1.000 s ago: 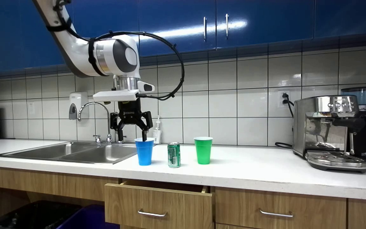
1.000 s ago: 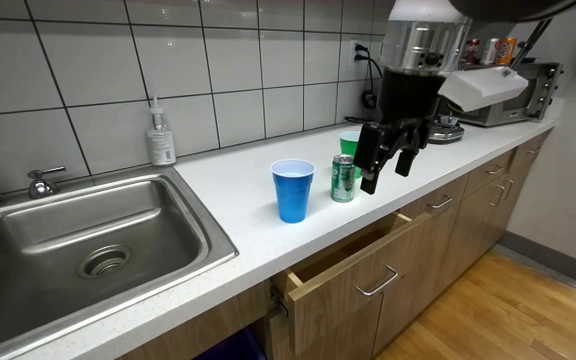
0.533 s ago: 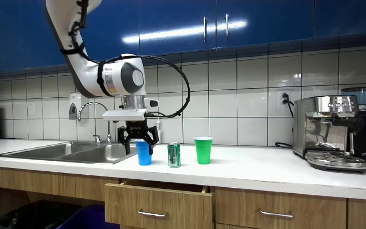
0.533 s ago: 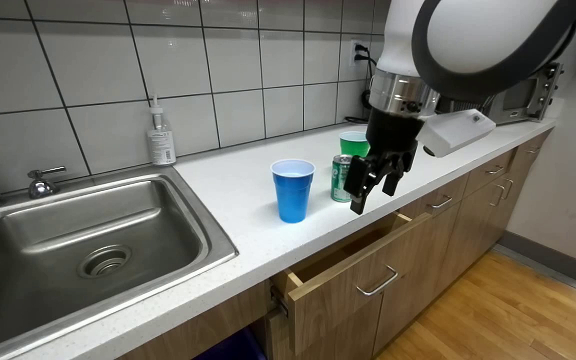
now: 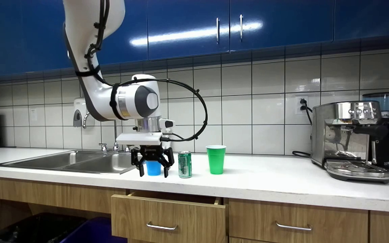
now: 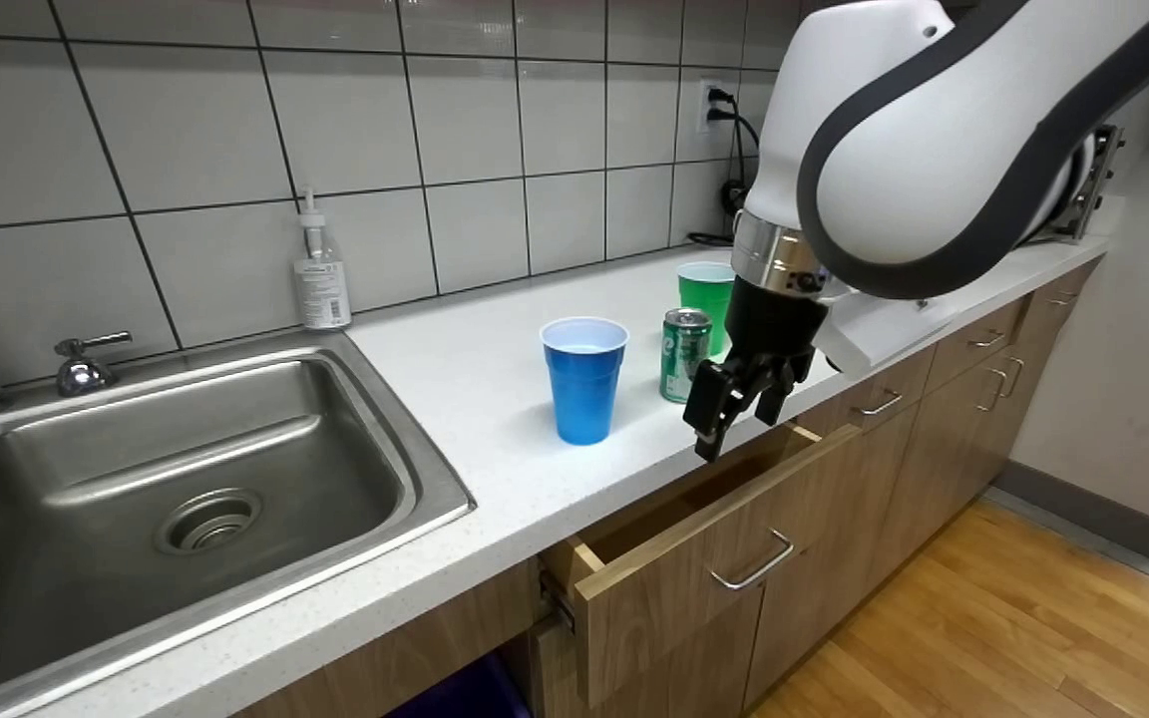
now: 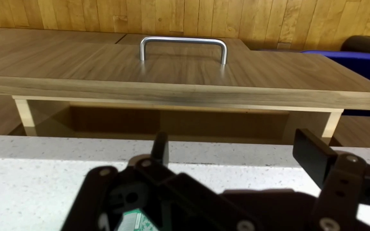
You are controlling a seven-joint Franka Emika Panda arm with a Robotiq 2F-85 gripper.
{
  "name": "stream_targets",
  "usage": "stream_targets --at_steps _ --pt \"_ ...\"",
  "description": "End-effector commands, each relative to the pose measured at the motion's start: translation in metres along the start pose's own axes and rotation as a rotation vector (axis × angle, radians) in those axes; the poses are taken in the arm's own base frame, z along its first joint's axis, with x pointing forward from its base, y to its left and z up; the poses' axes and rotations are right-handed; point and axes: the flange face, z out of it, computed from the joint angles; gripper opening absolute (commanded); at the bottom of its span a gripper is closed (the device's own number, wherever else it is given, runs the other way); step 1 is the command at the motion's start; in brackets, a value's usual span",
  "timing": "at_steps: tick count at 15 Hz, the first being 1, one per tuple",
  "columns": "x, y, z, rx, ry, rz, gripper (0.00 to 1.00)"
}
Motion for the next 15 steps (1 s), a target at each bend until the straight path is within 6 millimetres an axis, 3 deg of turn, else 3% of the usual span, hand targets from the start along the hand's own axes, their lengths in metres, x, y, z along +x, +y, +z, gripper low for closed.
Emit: stream_targets --at_steps 1,11,15 --pt "0.001 0.000 0.000 0.000 0.000 0.000 1.00" --pt "0.001 0.000 -0.001 0.000 0.002 -0.001 1.00" --pt "-0.004 0.003 0.021 0.010 0.004 0.001 1.00"
